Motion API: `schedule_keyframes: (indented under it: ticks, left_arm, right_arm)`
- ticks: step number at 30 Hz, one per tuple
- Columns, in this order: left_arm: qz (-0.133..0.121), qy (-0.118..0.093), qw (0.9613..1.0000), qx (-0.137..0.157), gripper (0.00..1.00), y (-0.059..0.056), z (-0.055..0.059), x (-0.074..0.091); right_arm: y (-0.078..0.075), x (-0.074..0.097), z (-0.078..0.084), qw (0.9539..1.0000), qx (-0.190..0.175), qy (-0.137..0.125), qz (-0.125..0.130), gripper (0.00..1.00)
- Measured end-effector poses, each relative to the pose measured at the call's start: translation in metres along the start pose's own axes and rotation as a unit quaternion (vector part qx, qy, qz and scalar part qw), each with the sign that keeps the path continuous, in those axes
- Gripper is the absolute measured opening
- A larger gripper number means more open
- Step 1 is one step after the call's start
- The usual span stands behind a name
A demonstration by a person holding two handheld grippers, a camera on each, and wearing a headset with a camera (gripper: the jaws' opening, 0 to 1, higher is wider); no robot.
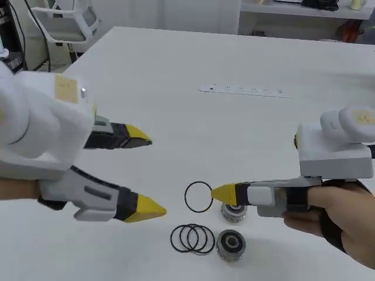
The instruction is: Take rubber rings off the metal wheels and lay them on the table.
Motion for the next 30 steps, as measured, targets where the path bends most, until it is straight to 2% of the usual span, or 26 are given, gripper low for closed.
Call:
schedule_keyframes:
  ticks: [4,6,10,14,19,26,30]
  left_arm:
    - [-0.024,0.006,0.9990,0.037,0.64,-0.007,0.019,0.009]
    - [-0.027,0.010,0.9981,0.054,0.64,-0.012,0.027,0.013]
    - [-0.034,0.015,0.9969,0.070,0.66,-0.019,0.037,0.018]
    - [-0.041,0.014,0.9949,0.091,0.66,-0.026,0.046,0.020]
    - [-0.050,0.012,0.9924,0.112,0.65,-0.032,0.052,0.019]
    - [-0.049,0.009,0.9924,0.112,0.64,-0.037,0.051,0.014]
    - [-0.051,0.002,0.9920,0.115,0.64,-0.038,0.049,0.012]
  right_arm:
    - [0.004,-0.005,0.005,0.9999,-0.001,0.010,-0.009,0.00]
    - [0.004,-0.007,0.008,0.9998,0.002,0.017,-0.011,0.00]
    - [0.004,-0.011,0.012,0.9996,0.002,0.027,-0.013,0.00]
    - [0.003,-0.017,0.022,0.9987,0.006,0.050,-0.013,0.00]
    - [0.002,-0.022,0.027,0.9982,0.008,0.059,-0.008,0.00]
    - [-0.005,-0.025,0.032,0.9973,0.006,0.072,0.006,0.00]
    - [-0.009,-0.025,0.033,0.9974,0.000,0.071,0.013,0.00]
Point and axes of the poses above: the centre of the closed fingertips' face, and the gripper's own axes: x roughly backward along the fingers, y roughly to its left, z roughly out of its underside, the point moved 8 cm from there along x, roughly backward along the fingers, and after that the axes turned 4 degrees about -x, right-handed, at the moved point
